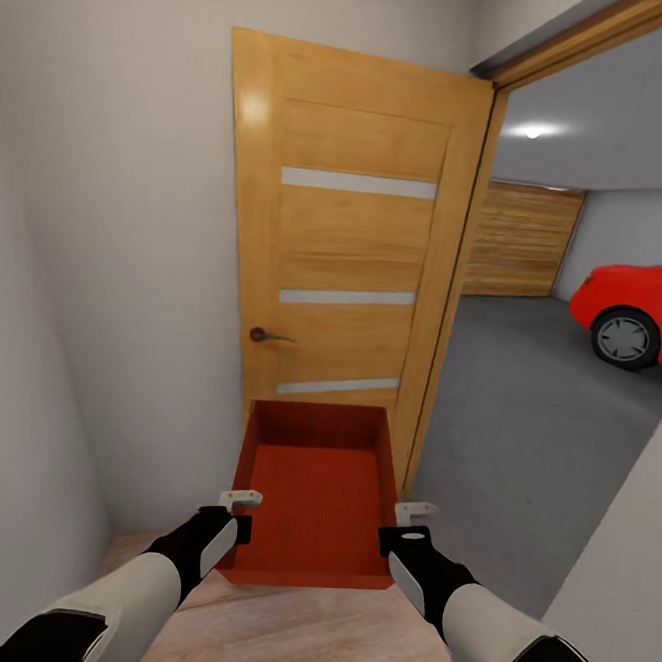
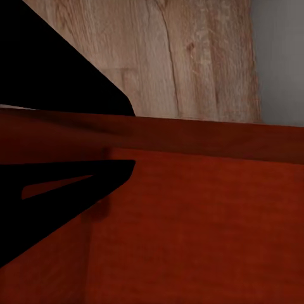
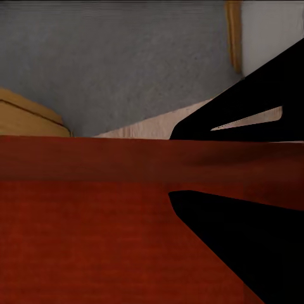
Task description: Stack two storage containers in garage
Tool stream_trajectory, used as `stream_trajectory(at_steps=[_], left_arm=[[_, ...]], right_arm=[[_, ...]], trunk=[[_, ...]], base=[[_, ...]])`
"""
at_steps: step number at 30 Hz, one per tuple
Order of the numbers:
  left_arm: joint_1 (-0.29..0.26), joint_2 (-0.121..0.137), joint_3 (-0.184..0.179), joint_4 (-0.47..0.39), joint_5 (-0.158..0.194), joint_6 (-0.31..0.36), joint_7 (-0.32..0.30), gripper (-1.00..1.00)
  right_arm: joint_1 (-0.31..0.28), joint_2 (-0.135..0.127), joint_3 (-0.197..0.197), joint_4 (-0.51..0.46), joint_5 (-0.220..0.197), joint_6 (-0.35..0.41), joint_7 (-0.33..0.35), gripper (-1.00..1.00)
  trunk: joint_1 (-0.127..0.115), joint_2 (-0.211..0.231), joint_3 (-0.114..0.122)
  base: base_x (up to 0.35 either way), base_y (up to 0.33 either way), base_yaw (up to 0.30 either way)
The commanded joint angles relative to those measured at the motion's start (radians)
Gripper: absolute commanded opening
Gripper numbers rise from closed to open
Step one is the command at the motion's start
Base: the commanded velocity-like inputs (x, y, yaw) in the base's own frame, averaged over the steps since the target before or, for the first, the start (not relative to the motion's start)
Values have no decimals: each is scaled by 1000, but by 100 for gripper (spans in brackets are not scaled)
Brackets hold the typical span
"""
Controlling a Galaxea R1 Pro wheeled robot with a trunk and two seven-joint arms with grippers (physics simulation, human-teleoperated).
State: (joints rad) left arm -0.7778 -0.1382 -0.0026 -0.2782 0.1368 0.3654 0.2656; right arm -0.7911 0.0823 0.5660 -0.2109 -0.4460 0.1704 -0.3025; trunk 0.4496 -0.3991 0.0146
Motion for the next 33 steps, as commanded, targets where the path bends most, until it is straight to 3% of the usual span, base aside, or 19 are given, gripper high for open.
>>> stream_trajectory(at_steps=[1,23,33], left_arm=[[0,10,-5,-6,-33,3,12,-100],[0,9,-6,-6,-33,3,12,-100],[0,9,-8,-6,-33,3,12,-100]], right_arm=[[0,-1,12,2,-17,8,-9,-100],[0,-1,11,2,-17,8,-9,-100],[0,-1,11,2,-17,8,-9,-100]], trunk=[[0,-1,0],[0,-1,0],[0,-1,0]], base=[[0,0,-285],[8,11,-284],[174,252,-39]])
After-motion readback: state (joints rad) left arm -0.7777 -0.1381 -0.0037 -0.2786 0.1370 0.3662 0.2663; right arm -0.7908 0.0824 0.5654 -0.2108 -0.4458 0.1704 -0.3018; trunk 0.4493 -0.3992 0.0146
